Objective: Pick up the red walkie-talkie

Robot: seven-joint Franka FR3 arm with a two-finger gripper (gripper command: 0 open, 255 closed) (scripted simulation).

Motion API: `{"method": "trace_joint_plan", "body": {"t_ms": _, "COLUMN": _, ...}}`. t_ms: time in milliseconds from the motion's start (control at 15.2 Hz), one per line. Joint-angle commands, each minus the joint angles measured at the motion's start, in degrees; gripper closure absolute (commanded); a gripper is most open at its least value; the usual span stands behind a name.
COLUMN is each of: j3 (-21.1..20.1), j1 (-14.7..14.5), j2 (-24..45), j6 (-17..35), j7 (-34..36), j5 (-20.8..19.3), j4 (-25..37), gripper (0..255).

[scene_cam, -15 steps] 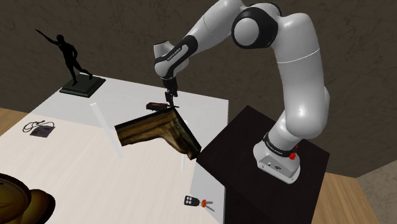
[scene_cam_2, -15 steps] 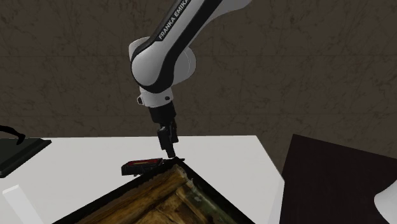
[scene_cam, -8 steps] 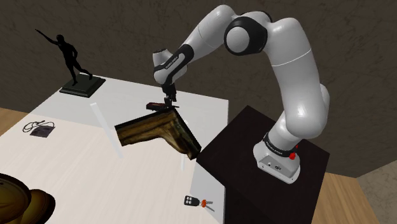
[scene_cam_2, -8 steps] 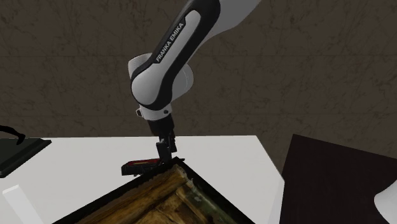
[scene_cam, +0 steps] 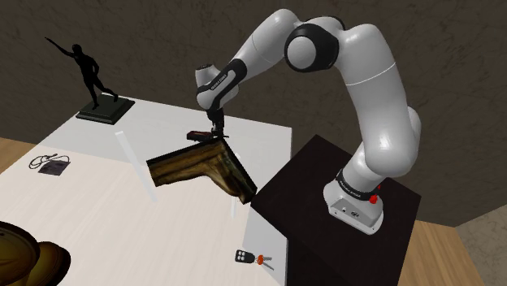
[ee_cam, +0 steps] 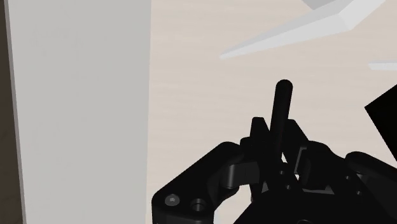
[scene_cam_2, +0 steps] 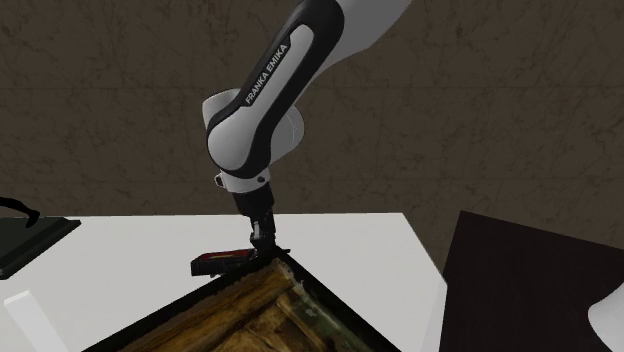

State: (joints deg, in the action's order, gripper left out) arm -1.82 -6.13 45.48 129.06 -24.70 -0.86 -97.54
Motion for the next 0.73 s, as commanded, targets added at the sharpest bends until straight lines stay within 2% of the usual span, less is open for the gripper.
{"method": "trace_joint_plan", "body": {"t_ms": 0, "j3": 0.0, "j1": 0.0, "j2": 0.0, "j6": 0.0, "j7": 0.0, "j5": 0.0, "j4": 0.0, "gripper": 255}}
{"method": "trace_joint_plan", "body": {"t_ms": 660, "j3": -0.1, "j1": 0.1, "j2": -4.4, "j6": -3.0, "j7": 0.0, "j5": 0.1, "j4": -1.4, "gripper": 255}}
